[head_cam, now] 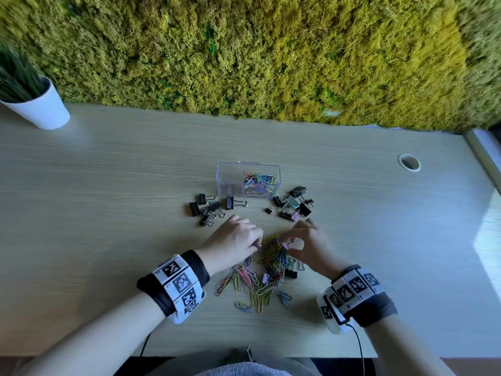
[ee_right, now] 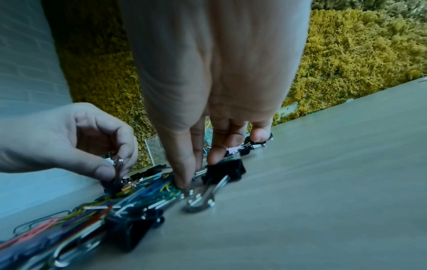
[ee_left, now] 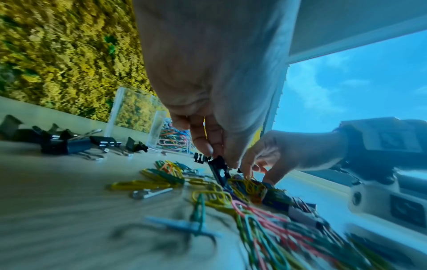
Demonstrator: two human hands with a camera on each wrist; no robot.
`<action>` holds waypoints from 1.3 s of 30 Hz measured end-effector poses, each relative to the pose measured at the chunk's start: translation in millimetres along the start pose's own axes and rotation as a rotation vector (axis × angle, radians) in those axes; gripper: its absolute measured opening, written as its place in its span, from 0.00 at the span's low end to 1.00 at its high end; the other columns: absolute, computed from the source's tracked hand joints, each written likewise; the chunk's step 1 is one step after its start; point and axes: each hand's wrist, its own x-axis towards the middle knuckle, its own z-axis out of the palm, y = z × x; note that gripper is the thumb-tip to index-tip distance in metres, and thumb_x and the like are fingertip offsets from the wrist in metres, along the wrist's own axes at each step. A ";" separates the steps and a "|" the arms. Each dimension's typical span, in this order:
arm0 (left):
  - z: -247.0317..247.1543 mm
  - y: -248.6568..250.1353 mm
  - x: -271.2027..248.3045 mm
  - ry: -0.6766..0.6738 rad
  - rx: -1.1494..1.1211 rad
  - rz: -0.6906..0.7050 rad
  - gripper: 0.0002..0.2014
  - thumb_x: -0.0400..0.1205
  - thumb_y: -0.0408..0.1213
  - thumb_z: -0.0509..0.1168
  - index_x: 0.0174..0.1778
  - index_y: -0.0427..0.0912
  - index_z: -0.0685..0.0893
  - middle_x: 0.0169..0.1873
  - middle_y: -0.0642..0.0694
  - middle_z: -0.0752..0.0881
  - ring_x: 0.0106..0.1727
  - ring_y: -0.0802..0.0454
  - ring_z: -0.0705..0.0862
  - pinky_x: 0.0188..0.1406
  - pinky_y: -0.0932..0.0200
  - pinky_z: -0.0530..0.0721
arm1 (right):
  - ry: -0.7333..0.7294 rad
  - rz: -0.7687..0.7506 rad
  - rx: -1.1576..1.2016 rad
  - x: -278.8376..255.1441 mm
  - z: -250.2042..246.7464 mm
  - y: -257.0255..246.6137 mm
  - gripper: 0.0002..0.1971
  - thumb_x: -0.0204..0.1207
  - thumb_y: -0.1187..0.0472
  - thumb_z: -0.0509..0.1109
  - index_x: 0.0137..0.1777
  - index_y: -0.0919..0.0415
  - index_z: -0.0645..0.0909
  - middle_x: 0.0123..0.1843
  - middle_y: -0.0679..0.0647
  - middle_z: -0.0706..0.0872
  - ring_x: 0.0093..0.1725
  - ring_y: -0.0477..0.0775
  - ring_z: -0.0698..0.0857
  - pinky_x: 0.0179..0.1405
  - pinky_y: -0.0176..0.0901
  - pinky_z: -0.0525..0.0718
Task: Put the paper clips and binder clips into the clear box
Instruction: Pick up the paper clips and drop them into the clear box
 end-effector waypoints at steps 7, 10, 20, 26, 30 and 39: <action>-17.1 -14.6 8.5 0.180 -0.264 -0.160 0.02 0.77 0.37 0.70 0.42 0.44 0.83 0.35 0.54 0.85 0.35 0.60 0.81 0.37 0.70 0.77 | 0.065 -0.045 0.050 -2.1 -0.3 -1.3 0.08 0.65 0.60 0.76 0.42 0.50 0.83 0.45 0.42 0.83 0.48 0.46 0.75 0.47 0.40 0.77; -20.1 -28.7 13.2 0.274 -0.245 -0.245 0.04 0.75 0.36 0.72 0.39 0.45 0.82 0.34 0.56 0.82 0.33 0.61 0.79 0.34 0.69 0.75 | 0.133 0.027 0.235 -2.6 -14.0 -2.2 0.06 0.67 0.65 0.75 0.42 0.56 0.84 0.38 0.38 0.81 0.40 0.37 0.75 0.39 0.27 0.73; -14.6 -47.3 20.7 0.347 -0.233 -0.347 0.07 0.73 0.30 0.74 0.40 0.40 0.81 0.39 0.47 0.85 0.36 0.53 0.83 0.37 0.58 0.84 | 0.238 0.087 0.261 7.1 -37.2 9.3 0.23 0.65 0.62 0.79 0.60 0.55 0.79 0.46 0.44 0.85 0.37 0.39 0.77 0.38 0.25 0.75; -8.9 -44.0 10.9 0.311 -0.193 -0.245 0.07 0.76 0.33 0.71 0.48 0.40 0.81 0.46 0.49 0.82 0.37 0.57 0.83 0.40 0.57 0.87 | -0.209 0.091 0.027 -15.2 -18.6 7.5 0.19 0.63 0.60 0.80 0.55 0.58 0.82 0.47 0.47 0.76 0.43 0.48 0.79 0.41 0.29 0.77; 2.0 -28.5 2.0 -0.008 -0.164 -0.132 0.20 0.81 0.38 0.65 0.69 0.42 0.76 0.67 0.48 0.78 0.68 0.52 0.76 0.72 0.57 0.71 | -0.120 0.069 0.026 -19.2 -9.5 -0.1 0.14 0.65 0.60 0.79 0.50 0.60 0.84 0.48 0.51 0.78 0.43 0.53 0.83 0.44 0.42 0.85; 17.3 -13.1 -31.4 -0.244 -0.229 0.046 0.39 0.76 0.59 0.64 0.80 0.46 0.62 0.81 0.48 0.57 0.82 0.56 0.51 0.82 0.52 0.54 | -0.036 0.064 0.061 -15.5 -6.4 -1.1 0.08 0.69 0.62 0.75 0.41 0.57 0.76 0.35 0.51 0.85 0.31 0.52 0.82 0.29 0.47 0.83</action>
